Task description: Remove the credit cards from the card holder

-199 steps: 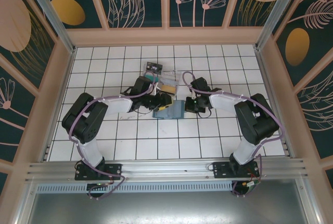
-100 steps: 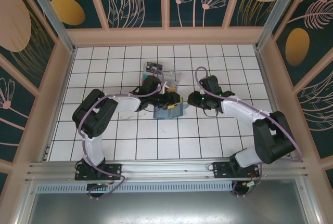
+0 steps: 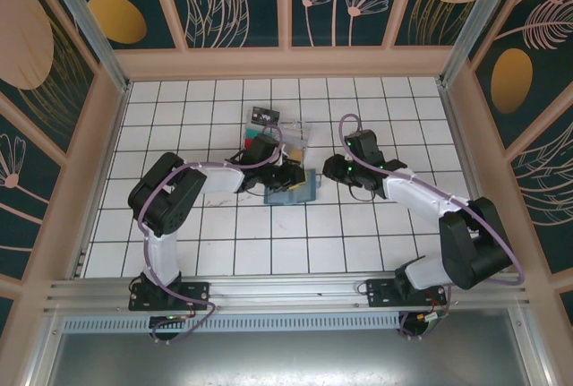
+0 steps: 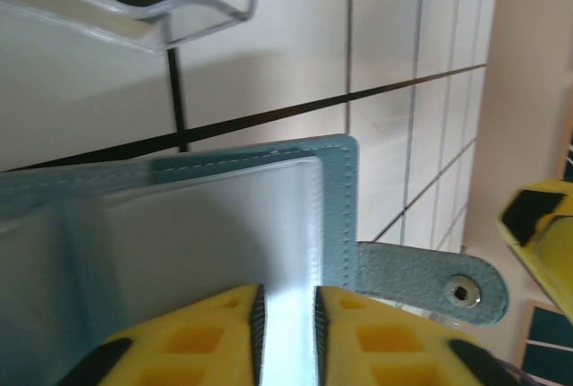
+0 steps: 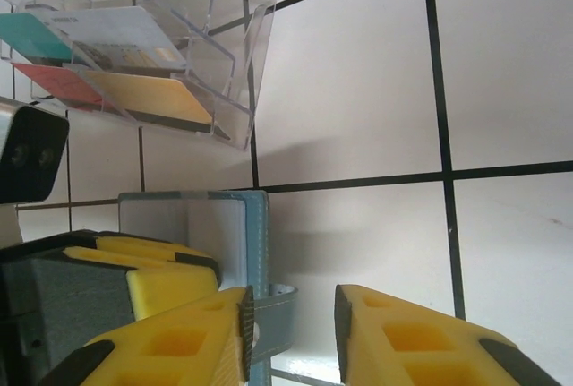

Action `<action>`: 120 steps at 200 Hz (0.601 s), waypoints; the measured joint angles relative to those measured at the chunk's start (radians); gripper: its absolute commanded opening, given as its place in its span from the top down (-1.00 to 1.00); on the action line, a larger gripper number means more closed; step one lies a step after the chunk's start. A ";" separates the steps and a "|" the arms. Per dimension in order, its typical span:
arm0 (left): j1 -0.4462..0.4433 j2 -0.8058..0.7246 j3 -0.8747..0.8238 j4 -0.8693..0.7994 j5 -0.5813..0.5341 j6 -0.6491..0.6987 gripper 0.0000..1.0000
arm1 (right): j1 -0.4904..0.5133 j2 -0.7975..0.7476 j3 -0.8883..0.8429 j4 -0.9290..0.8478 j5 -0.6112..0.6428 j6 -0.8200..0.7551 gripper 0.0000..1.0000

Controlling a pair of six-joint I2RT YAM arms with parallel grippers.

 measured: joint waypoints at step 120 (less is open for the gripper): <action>0.000 0.000 -0.011 -0.056 -0.063 0.022 1.00 | 0.149 0.246 0.119 -0.018 -0.034 -0.002 0.89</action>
